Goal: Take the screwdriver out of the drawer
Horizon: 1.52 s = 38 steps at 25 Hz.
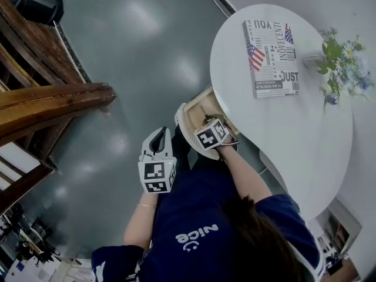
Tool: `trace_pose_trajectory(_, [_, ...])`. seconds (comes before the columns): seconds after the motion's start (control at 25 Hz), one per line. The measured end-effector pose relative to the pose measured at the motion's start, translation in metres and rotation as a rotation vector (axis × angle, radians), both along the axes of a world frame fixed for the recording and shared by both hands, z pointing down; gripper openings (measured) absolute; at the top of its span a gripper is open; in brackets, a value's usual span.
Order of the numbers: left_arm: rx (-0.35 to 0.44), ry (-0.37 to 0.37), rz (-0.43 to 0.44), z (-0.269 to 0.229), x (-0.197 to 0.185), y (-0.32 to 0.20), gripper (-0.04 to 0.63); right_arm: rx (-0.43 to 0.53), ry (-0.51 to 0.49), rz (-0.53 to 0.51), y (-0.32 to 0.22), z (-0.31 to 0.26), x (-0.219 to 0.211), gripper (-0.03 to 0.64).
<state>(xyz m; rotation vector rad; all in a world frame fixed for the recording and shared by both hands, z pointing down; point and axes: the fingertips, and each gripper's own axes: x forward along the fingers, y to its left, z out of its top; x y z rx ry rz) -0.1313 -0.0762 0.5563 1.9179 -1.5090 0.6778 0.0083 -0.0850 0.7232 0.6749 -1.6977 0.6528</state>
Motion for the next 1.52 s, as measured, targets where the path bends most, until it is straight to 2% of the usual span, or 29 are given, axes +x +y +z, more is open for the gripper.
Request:
trace_pose_trajectory(0.32, [0.016, 0.036, 0.032, -0.009, 0.004, -0.013, 0.005, 0.077, -0.095, 0.022, -0.003, -0.047, -0.004, 0.078])
trace_pose_trajectory(0.44, [0.028, 0.062, 0.046, -0.01, 0.009, -0.021, 0.005, 0.129, -0.174, 0.058, -0.008, -0.072, -0.007, 0.078])
trace_pose_trajectory(0.8, [0.091, 0.083, 0.183, -0.027, 0.035, -0.04, 0.005, 0.261, -0.294, 0.186, -0.012, -0.139, -0.006, 0.078])
trace_pose_trajectory(1.08, [0.148, 0.116, 0.265, -0.051, 0.058, -0.053, 0.005, 0.399, -0.327, 0.256, -0.026, -0.186, 0.006, 0.078])
trace_pose_trajectory(1.52, [0.235, 0.147, 0.369, -0.09, 0.096, -0.069, 0.005, 0.555, -0.371, 0.455, -0.042, -0.242, 0.053, 0.078])
